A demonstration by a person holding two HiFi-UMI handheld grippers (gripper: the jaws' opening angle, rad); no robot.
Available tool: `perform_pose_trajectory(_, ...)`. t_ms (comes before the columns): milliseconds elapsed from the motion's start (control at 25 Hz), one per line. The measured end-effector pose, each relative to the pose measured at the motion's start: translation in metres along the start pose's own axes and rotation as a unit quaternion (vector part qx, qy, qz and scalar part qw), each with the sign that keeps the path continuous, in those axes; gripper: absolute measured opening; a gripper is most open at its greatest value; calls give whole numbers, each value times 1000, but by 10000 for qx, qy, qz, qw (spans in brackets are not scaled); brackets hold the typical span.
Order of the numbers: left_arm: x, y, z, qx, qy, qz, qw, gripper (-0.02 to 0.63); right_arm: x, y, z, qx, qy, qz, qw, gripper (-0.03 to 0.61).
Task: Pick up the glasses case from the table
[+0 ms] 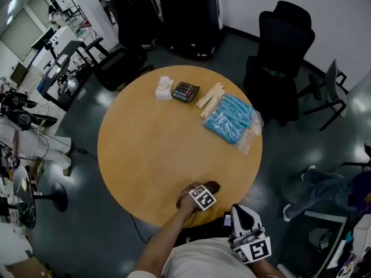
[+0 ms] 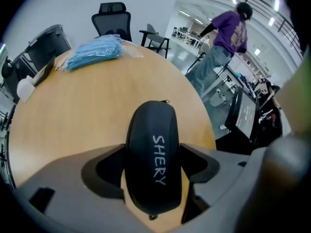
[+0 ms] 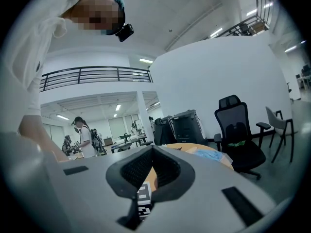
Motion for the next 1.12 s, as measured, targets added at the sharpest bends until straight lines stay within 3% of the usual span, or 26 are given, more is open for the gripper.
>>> perform_pose_trajectory(160, -1, 2, -3, 86, -45, 136, 9999, 334, 1, 2, 3, 18, 0, -18, 10000, 15)
perform_pose_trajectory(320, 4, -6, -8, -275, -61, 395, 9988, 333, 0, 3, 2, 11, -40, -8, 10000, 15)
perform_pose_trajectory(440, 2, -38, -13, -742, -155, 998, 9921, 333, -4, 5, -3, -50, -113, 31, 9999, 15)
perform_pose_trajectory(520, 0, -77, -17, -1120, -463, 1732, 9774, 333, -7, 8, -7, -107, -163, 47, 9998, 15)
perform_pose_trajectory(560, 0, -99, -19, -1346, -615, 2172, 9648, 333, -8, 10, -9, -139, -192, 57, 9997, 15)
perform_pose_trajectory(640, 1, -151, -18, -1914, -775, 3091, 9283, 333, -12, 13, -15, -227, -276, 89, 9993, 15)
perform_pose_trajectory(760, 11, -244, -4, -2878, -880, 4293, 8515, 333, -18, 21, -30, -397, -428, 131, 9982, 15)
perform_pose_trajectory(840, 19, -302, 14, -3326, -1142, 4909, 7971, 333, -21, 25, -41, -495, -523, 155, 9973, 15)
perform_pose_trajectory(880, 24, -324, 24, -3457, -1289, 5131, 7750, 333, -21, 27, -46, -545, -575, 165, 9967, 15)
perform_pose_trajectory(920, 28, -340, 32, -3541, -1426, 5284, 7583, 333, -21, 30, -52, -600, -626, 174, 9961, 15)
perform_pose_trajectory(1000, 39, -354, 43, -3675, -1633, 5465, 7346, 333, -19, 34, -62, -718, -701, 178, 9948, 15)
perform_pose_trajectory(1080, 48, -361, 51, -3825, -1715, 5570, 7170, 333, -17, 38, -74, -831, -741, 172, 9936, 15)
perform_pose_trajectory(1120, 50, -365, 55, -3835, -1763, 5595, 7133, 333, -17, 39, -79, -881, -762, 172, 9930, 15)
Point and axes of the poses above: the fingertips, and each gripper's own axes: y forward along the fingers, z to its right, x out of its underside, the point moved 2 cm from there along -y, backward along the fingers, and after that the axes turned 13 degrees about y, right-handed, at the moved point
